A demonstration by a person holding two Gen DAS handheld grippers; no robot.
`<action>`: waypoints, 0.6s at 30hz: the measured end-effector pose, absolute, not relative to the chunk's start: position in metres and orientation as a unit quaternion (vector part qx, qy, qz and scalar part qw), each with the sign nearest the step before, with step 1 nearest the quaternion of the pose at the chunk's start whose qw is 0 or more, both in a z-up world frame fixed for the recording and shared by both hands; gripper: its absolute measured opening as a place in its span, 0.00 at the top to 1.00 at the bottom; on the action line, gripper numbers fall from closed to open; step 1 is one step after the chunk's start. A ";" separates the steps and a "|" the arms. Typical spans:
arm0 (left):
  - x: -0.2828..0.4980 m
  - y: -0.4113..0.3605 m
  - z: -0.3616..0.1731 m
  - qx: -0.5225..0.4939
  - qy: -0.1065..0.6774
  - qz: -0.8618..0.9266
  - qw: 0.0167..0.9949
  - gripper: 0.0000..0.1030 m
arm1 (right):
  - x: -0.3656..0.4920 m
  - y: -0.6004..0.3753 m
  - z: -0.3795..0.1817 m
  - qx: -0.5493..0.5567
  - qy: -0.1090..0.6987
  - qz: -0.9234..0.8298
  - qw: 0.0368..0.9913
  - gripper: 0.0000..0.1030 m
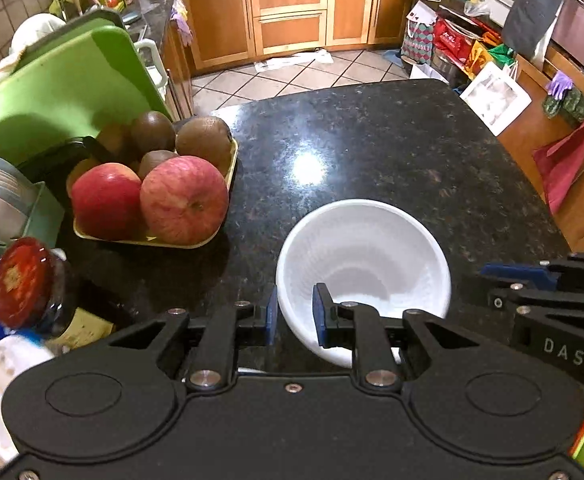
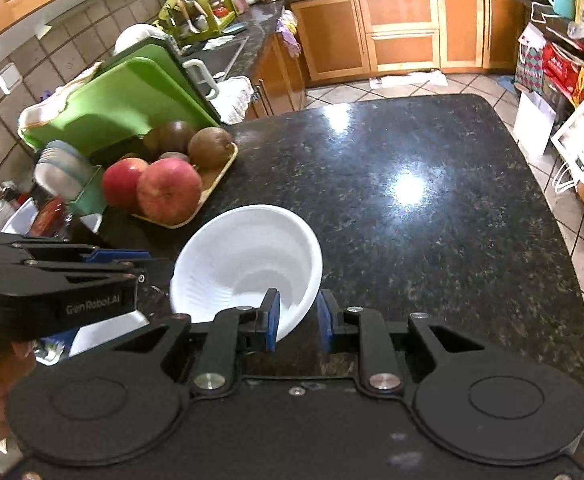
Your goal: Organize plates and bowls
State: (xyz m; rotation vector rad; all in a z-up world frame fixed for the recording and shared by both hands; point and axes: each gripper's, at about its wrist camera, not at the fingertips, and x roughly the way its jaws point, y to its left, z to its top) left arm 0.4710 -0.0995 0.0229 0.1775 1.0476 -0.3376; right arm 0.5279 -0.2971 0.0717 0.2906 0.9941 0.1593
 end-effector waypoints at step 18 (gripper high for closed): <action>0.488 -0.101 0.011 0.092 0.509 -0.152 0.842 0.84 | 0.541 -0.281 0.060 0.112 0.489 0.082 0.861 0.85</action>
